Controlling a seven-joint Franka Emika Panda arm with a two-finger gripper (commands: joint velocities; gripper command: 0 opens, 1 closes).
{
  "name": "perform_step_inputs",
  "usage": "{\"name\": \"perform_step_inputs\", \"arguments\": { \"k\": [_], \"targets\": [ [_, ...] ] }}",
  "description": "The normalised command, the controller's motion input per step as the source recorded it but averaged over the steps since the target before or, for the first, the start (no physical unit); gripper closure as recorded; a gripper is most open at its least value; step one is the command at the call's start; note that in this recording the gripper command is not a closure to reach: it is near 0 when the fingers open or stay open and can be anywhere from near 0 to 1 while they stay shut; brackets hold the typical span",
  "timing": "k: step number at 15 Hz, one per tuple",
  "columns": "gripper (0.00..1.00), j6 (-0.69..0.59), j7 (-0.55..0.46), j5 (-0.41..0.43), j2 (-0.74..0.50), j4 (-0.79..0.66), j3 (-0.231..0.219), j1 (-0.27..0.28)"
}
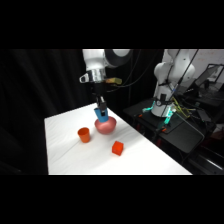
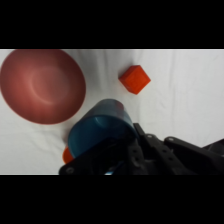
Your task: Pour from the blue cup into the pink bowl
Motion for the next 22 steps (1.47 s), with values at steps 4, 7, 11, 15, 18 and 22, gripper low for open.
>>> {"name": "perform_step_inputs", "arguments": {
  "k": [4,7,11,15,18,22],
  "targets": [
    [0.08,-0.57,-0.91,0.699,0.05,0.12,-0.132,-0.276],
    [0.08,-0.74,-0.73,0.505,0.30,0.35,-0.174,-0.299],
    [0.09,-0.80,-0.50,0.405,0.43,0.46,-0.132,-0.300],
    [0.12,-0.72,-0.26,0.429,0.48,0.47,-0.017,-0.218],
    [0.12,-0.67,-0.10,0.351,0.41,0.46,0.014,-0.165],
    [0.12,-0.47,0.02,0.199,0.22,0.40,0.017,-0.061]
  ]
}}
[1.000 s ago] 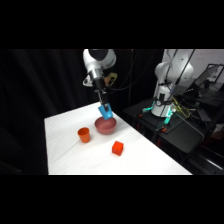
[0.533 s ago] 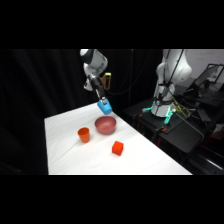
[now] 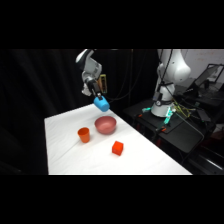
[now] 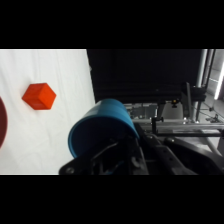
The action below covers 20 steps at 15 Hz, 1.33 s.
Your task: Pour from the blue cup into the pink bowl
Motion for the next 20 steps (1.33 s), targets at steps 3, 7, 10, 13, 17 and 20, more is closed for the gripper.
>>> {"name": "perform_step_inputs", "arguments": {
  "k": [3,7,10,13,17,20],
  "targets": [
    [0.13,-0.17,0.10,0.043,0.04,0.27,-0.016,0.052],
    [0.13,0.48,0.23,-0.250,-0.43,-0.13,-0.099,0.301],
    [0.14,0.77,0.39,-0.283,-0.67,-0.42,0.031,0.424],
    [0.14,0.88,0.47,-0.343,-0.55,-0.41,0.178,0.417],
    [0.14,0.77,0.55,-0.508,-0.27,-0.25,0.240,0.313],
    [0.14,0.42,0.64,-0.732,-0.05,-0.08,0.185,0.198]
  ]
}}
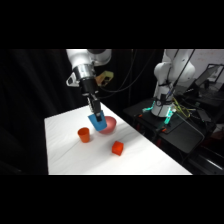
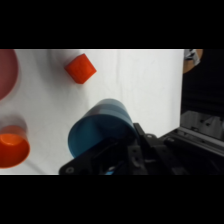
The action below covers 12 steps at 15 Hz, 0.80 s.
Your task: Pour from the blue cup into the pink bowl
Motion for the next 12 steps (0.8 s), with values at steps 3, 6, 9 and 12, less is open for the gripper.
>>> {"name": "perform_step_inputs", "arguments": {
  "k": [3,6,9,12],
  "targets": [
    [0.15,0.35,0.54,-0.612,0.07,0.06,0.132,0.113],
    [0.15,0.65,0.41,-0.370,0.25,0.10,0.073,0.066],
    [0.15,0.53,0.37,-0.367,0.31,0.11,0.018,0.074],
    [0.15,0.35,0.42,-0.399,0.29,0.14,-0.068,0.138]
  ]
}}
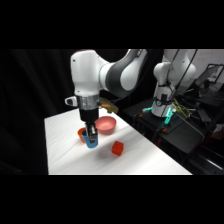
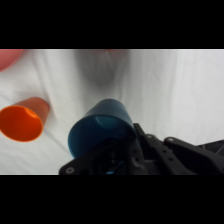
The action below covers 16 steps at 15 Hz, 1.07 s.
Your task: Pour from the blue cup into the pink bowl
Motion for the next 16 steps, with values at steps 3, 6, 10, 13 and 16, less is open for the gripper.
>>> {"name": "perform_step_inputs", "arguments": {
  "k": [3,6,10,13,16],
  "targets": [
    [0.16,0.19,0.38,-0.299,0.28,0.19,-0.112,0.171],
    [0.20,0.20,0.33,-0.222,0.30,0.20,-0.134,0.197],
    [0.20,0.15,0.25,-0.119,0.31,0.23,-0.128,0.162],
    [0.20,0.08,0.16,-0.044,0.21,0.20,-0.099,0.113],
    [0.00,0.03,0.15,-0.056,0.12,0.12,-0.107,0.104]
  ]
}}
